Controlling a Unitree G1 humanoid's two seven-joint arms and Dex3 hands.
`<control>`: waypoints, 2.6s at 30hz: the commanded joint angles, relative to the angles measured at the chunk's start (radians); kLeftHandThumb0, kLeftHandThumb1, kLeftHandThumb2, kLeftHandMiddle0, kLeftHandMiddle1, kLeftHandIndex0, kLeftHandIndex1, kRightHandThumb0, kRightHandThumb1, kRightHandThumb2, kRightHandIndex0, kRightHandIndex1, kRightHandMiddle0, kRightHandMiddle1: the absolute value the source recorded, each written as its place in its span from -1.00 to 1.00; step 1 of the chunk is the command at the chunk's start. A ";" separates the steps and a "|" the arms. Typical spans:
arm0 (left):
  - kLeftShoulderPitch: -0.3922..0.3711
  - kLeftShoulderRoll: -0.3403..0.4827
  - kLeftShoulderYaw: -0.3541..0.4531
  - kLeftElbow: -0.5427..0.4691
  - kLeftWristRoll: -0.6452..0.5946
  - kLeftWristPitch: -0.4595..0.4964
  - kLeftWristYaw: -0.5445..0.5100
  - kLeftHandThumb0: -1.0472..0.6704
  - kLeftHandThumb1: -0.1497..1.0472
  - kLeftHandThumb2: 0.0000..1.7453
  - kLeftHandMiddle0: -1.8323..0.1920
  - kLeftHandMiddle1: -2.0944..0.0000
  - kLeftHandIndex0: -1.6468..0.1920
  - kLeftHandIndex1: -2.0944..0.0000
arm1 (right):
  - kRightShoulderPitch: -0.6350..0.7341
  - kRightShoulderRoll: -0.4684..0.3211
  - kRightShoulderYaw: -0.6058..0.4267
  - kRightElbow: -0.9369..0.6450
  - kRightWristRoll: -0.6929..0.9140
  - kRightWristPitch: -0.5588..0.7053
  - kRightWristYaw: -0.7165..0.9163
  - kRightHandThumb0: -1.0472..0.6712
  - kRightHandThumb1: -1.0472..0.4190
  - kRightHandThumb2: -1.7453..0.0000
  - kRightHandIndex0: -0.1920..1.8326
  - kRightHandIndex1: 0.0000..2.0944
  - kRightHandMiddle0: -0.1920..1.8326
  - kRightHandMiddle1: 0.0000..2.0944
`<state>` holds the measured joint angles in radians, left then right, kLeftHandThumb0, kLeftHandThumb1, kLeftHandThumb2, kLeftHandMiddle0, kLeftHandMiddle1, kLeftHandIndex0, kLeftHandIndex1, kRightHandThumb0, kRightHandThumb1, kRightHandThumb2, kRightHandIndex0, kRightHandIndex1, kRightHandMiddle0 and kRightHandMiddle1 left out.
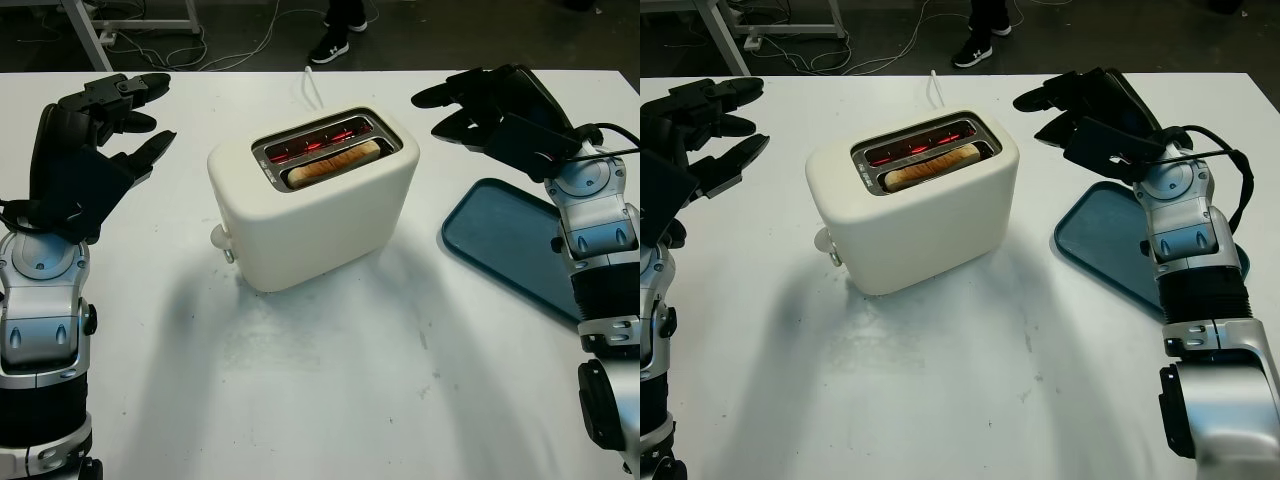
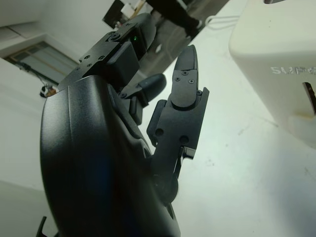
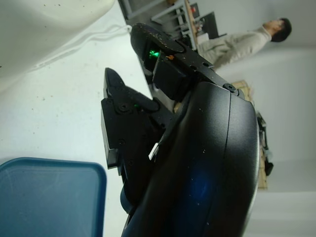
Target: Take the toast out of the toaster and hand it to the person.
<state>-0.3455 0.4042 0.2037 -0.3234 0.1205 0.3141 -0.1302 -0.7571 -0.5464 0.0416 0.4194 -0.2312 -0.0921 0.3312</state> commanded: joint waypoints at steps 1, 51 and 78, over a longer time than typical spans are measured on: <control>0.016 0.013 0.006 -0.007 0.006 0.004 0.001 0.02 0.68 -0.69 0.55 -0.05 0.05 0.91 | -0.008 -0.009 -0.007 0.002 0.002 -0.012 -0.006 0.22 -0.83 0.92 0.12 -0.65 0.09 -1.00; 0.015 0.001 0.005 -0.010 -0.005 0.002 0.001 0.05 0.67 -0.67 0.53 -0.09 0.10 0.79 | -0.013 -0.002 -0.022 0.043 0.014 -0.049 -0.010 0.27 -0.83 0.94 0.14 -0.66 0.09 -1.00; 0.023 0.009 0.016 0.002 -0.009 -0.021 0.001 0.00 0.64 -0.65 0.50 -0.08 0.13 0.69 | -0.004 -0.002 -0.023 0.024 0.016 -0.032 -0.011 0.22 -0.83 0.92 0.15 -0.66 0.09 -1.00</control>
<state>-0.3373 0.4022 0.2118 -0.3253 0.1118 0.3130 -0.1288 -0.7585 -0.5463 0.0243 0.4559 -0.2220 -0.1361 0.3228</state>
